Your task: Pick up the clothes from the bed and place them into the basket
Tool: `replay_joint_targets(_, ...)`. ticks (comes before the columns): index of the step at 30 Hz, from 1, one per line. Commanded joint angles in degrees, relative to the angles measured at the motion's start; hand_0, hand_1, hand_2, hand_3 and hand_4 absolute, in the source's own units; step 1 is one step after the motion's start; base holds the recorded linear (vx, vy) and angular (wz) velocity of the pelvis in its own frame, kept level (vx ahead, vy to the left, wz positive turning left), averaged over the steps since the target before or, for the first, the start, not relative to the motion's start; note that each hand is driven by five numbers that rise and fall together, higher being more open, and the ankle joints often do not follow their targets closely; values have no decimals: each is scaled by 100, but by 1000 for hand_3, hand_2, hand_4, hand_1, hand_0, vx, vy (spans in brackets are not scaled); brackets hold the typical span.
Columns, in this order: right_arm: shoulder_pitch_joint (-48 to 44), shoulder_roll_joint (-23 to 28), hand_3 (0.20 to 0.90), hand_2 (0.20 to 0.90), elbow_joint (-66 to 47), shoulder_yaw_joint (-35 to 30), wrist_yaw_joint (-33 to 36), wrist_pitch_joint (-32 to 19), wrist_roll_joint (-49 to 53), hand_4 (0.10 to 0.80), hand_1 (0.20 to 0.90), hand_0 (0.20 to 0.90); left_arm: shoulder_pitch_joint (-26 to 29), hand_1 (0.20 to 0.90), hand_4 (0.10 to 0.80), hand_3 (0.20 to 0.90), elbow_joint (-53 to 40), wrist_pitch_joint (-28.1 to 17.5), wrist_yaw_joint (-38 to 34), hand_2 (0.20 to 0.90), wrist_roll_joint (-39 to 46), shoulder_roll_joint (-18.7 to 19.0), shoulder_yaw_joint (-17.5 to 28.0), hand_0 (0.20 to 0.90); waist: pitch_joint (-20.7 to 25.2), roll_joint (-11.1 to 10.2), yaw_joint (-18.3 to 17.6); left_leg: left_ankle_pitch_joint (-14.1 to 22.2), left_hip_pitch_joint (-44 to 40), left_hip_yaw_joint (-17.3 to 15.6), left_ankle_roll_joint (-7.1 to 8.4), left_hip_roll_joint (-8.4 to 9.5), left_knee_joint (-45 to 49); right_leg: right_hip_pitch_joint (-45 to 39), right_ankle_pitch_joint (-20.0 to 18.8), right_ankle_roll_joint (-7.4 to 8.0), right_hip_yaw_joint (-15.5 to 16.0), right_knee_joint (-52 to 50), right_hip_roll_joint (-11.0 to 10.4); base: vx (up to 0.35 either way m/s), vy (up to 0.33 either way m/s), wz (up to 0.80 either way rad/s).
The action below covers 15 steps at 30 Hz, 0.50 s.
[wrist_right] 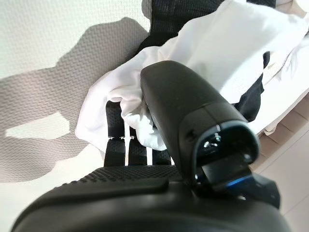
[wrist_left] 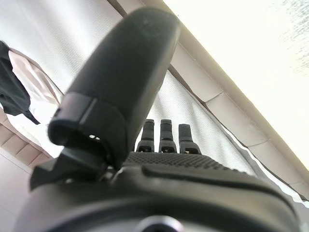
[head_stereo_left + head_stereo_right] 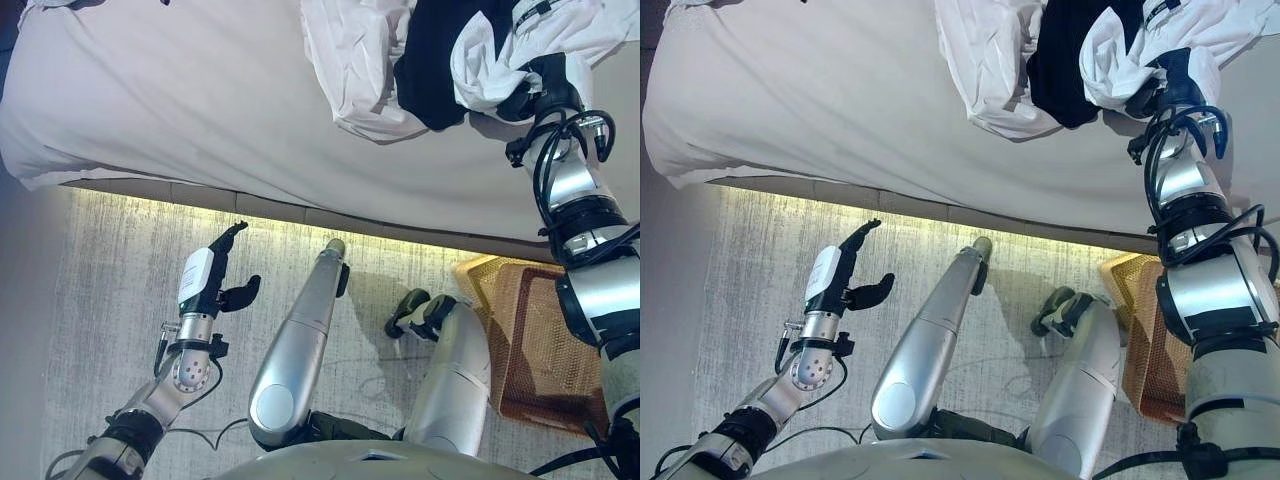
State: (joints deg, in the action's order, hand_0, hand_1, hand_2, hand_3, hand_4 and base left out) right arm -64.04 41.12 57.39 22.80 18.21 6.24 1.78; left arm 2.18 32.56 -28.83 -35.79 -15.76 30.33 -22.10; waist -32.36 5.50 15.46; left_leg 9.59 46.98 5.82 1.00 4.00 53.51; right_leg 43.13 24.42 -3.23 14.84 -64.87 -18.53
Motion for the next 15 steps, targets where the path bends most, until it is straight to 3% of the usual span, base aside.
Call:
replay_joint_targets(1, -520, 412, 200, 300, -352, 233, 96, -563, -157, 100, 300, 300, -292, 900, 800, 900, -289, -307, -278, 900, 62, 252, 313, 900, 259, 95, 92, 562, -876, -616, -303, 90, -199, -684, -365, -122, 223, 486, 515, 61, -21, 0)
replay_joint_targets(11, 151, 684, 200, 300, -696, -264, 11, -934, 449, 100, 300, 300, -389, 900, 800, 900, -63, -89, 45, 900, 68, 237, 294, 900, 748, -260, -114, 417, -2154, -700, -165, -172, -1238, -2115, -657, -32, 283, 1814, 635, 70, 3, -14)
replay_joint_targets(15, 460, 825, 200, 300, -954, -531, -122, -1064, 796, 100, 300, 300, -358, 900, 800, 900, 61, -46, 197, 900, 69, 221, 339, 900, 1022, -405, -257, 167, -2618, -750, -154, -290, -1800, -2656, -996, -45, 289, 2625, 747, 23, -3, -20)
